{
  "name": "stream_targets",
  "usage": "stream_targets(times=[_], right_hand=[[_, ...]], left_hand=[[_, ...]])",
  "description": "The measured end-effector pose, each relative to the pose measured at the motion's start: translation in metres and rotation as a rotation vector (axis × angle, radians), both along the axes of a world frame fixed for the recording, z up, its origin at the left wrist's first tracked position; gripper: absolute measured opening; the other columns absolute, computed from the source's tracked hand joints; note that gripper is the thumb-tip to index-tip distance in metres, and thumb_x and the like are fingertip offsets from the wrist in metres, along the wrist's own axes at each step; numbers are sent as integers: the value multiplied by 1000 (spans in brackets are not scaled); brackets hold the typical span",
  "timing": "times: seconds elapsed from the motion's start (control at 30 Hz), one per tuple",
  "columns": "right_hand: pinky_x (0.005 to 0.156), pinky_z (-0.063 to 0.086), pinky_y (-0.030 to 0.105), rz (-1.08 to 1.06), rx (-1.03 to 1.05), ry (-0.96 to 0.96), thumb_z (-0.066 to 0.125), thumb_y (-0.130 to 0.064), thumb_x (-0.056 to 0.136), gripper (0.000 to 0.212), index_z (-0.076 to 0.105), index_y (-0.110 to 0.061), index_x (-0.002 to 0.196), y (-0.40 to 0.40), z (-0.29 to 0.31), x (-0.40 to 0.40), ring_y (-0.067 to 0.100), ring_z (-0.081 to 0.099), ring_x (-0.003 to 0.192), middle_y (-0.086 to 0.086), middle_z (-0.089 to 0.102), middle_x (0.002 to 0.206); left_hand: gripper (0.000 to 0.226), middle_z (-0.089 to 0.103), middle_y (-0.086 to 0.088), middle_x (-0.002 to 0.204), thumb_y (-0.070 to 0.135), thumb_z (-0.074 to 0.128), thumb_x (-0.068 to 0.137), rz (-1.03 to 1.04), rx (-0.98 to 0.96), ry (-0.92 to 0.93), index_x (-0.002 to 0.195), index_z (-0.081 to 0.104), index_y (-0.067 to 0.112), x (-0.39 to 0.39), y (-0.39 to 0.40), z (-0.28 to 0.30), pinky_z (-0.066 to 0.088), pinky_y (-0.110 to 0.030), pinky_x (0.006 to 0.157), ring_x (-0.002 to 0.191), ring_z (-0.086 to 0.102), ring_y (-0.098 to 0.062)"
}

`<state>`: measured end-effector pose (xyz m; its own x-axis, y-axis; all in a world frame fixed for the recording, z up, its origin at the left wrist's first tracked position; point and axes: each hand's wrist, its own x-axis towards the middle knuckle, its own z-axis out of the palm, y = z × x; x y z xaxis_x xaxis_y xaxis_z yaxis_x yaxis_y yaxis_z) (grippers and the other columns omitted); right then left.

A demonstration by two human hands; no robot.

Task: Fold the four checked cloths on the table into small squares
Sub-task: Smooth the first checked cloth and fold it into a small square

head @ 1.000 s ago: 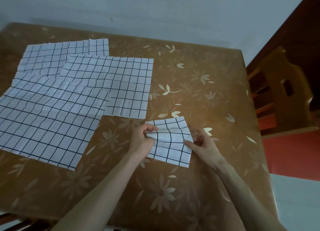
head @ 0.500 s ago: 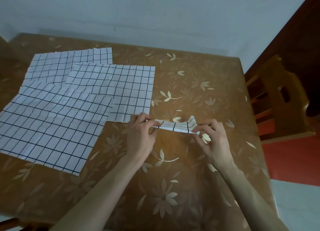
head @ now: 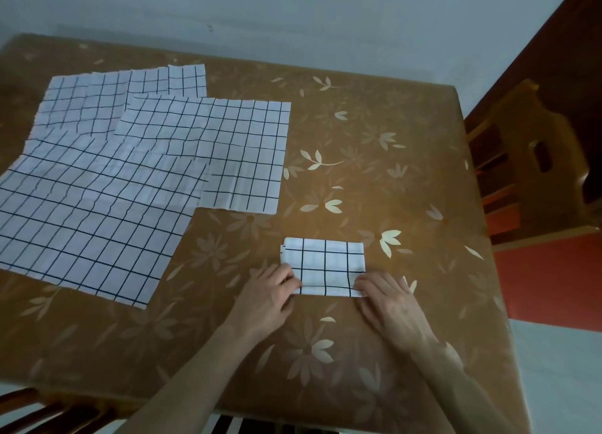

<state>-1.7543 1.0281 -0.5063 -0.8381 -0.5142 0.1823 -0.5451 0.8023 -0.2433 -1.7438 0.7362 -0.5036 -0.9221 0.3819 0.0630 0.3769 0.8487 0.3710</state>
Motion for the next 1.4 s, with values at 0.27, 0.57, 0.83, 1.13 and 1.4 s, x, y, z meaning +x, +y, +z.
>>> stream_targets(times=[0.27,0.57,0.83,1.13,1.4], right_hand=[[83,51,37,-123,-67,-55,48,-34,107,32,67,-16,125,-15,-5,4,19,63,109,-5,64,129],[129,18,42,-105,77,-177,21,-44,112,59,25,-15,163,-75,-31,-20,15,11,159,2,22,171],[130,11,42,-134,149,-223,10,-60,108,69,5,-21,166,-67,-38,-22,14,-3,160,-2,4,174],[130,12,46,-243,143,-234,20,-69,104,79,10,-22,166,-50,-37,-27,12,3,160,-5,8,173],[129,8,52,-259,227,-217,16,-70,104,78,10,-23,166,-15,-30,-20,12,4,160,-6,10,173]], left_hand=[[11,55,3,115,25,59,97,177,19,90,103,65,17,-2,16,-5,52,-35,88,107,54,-16],[57,29,-13,166,37,25,108,256,-166,-20,159,31,12,-7,54,-42,26,-47,124,156,22,-29],[62,8,-11,172,44,13,108,236,-215,-72,163,17,17,-8,51,-46,19,-52,126,159,1,-28],[62,3,-10,172,45,19,109,231,-274,-97,164,11,20,-9,51,-44,16,-55,125,159,-4,-29],[61,20,-10,169,49,19,108,158,-248,-100,161,23,19,-13,80,-36,21,-53,125,158,12,-30]])
